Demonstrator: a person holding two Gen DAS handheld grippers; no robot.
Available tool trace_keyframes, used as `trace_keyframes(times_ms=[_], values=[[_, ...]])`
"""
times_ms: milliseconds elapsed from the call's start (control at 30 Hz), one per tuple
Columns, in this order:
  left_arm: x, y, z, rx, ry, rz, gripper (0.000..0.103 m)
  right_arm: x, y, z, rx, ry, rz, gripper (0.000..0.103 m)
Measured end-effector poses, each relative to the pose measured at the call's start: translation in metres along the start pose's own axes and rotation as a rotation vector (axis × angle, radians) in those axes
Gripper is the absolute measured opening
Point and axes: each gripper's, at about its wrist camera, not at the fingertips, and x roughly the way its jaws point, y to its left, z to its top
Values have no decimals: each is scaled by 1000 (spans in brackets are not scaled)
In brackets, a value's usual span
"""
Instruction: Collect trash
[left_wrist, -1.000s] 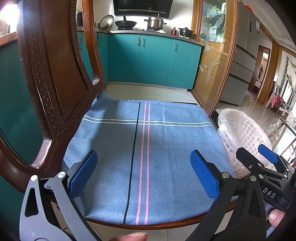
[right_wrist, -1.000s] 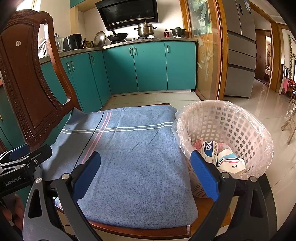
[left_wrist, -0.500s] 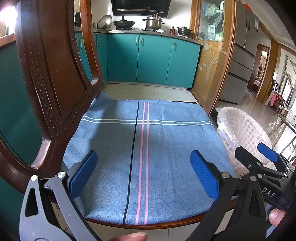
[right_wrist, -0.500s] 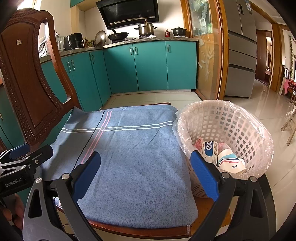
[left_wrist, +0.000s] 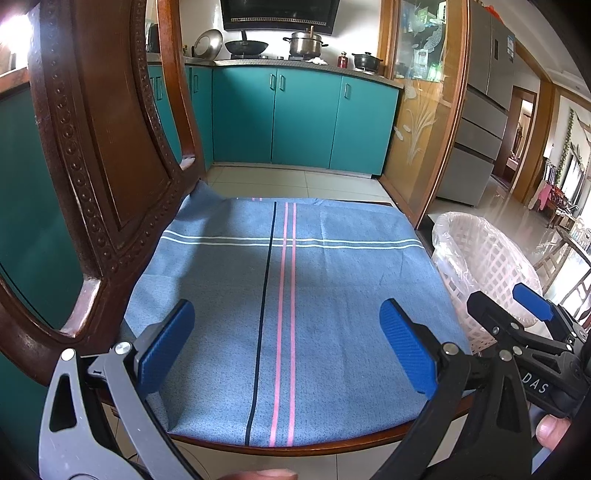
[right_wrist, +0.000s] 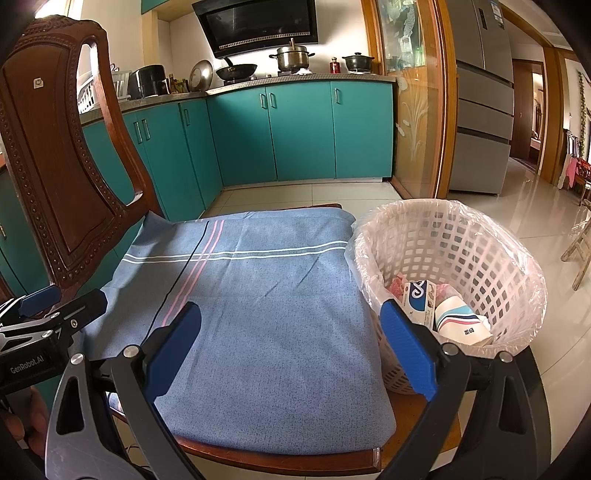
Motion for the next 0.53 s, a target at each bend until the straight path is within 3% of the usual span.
trace_keyframes(times_ms=[533], values=[[5, 4, 0, -27, 24, 7, 100, 0, -1, -1, -2, 6, 4, 95]])
